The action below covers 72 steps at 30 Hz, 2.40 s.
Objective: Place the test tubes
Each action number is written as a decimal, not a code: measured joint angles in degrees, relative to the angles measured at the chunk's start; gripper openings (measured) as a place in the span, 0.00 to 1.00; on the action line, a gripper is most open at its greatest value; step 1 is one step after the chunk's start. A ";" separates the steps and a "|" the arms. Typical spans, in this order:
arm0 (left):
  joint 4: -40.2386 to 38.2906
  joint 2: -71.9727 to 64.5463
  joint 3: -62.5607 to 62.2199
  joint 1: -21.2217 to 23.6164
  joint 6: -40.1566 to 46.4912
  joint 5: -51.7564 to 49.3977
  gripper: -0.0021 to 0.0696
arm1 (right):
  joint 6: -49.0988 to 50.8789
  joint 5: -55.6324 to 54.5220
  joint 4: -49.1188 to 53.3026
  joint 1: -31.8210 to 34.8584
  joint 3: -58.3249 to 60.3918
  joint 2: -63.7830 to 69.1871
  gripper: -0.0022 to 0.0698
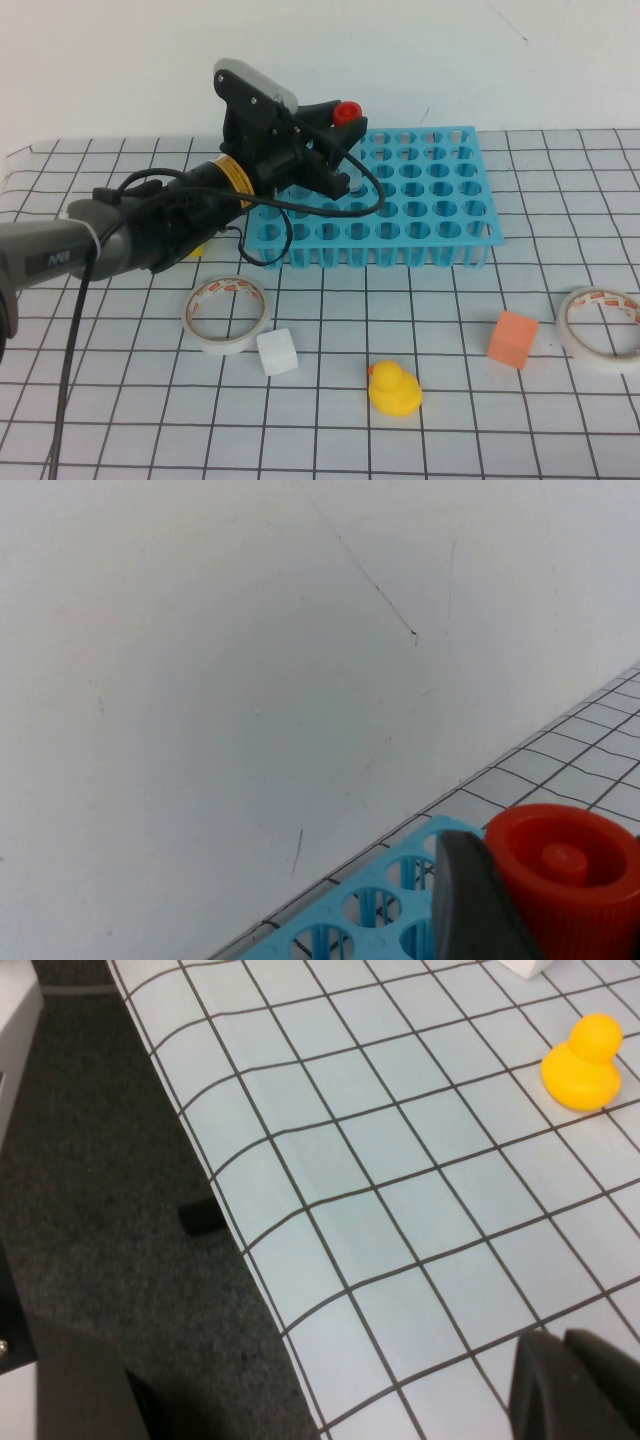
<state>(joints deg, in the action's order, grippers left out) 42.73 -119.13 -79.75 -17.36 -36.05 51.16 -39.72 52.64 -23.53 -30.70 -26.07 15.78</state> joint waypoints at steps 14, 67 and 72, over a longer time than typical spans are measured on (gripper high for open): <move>-4.49 0.10 -0.62 -4.51 7.99 -6.30 0.40 | 0.00 0.00 0.00 0.00 0.00 0.00 0.03; -8.34 0.59 -1.08 -4.51 3.98 -11.56 0.40 | 0.00 0.00 -0.09 0.00 0.10 0.00 0.03; -6.54 0.59 -1.08 -4.51 4.07 -10.15 0.40 | 0.00 0.00 -0.09 0.00 0.10 0.00 0.03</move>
<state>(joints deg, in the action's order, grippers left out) 36.19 -118.54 -80.83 -21.87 -31.98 41.00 -39.72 52.64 -23.62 -30.70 -25.97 15.78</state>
